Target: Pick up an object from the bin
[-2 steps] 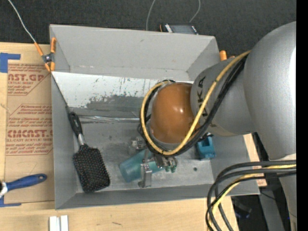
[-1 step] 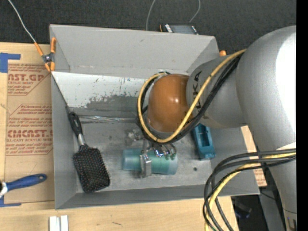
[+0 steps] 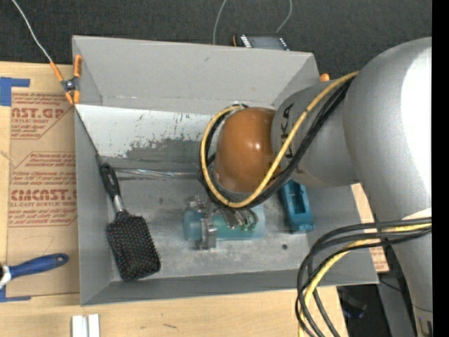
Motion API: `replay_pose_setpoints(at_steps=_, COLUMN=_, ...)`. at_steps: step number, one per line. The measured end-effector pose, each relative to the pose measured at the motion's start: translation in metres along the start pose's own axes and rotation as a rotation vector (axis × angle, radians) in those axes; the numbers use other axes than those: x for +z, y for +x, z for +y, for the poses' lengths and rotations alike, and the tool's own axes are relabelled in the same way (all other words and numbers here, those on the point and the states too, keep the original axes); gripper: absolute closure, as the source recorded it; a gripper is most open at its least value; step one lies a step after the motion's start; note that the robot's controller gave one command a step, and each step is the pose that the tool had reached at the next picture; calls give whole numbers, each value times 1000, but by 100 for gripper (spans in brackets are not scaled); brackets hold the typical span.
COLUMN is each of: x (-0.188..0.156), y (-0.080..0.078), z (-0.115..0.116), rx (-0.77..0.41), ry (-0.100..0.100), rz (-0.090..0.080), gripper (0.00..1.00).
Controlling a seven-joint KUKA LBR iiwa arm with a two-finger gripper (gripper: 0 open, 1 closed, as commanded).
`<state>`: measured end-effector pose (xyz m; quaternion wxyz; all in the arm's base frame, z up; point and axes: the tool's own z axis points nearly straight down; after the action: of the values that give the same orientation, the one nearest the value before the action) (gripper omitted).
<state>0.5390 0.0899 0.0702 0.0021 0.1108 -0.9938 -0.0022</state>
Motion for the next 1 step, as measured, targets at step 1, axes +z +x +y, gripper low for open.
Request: replay_pose_setpoints(at_steps=1, x=-132, y=-26, z=-3, rx=14, ry=1, rz=-11, gripper=100)
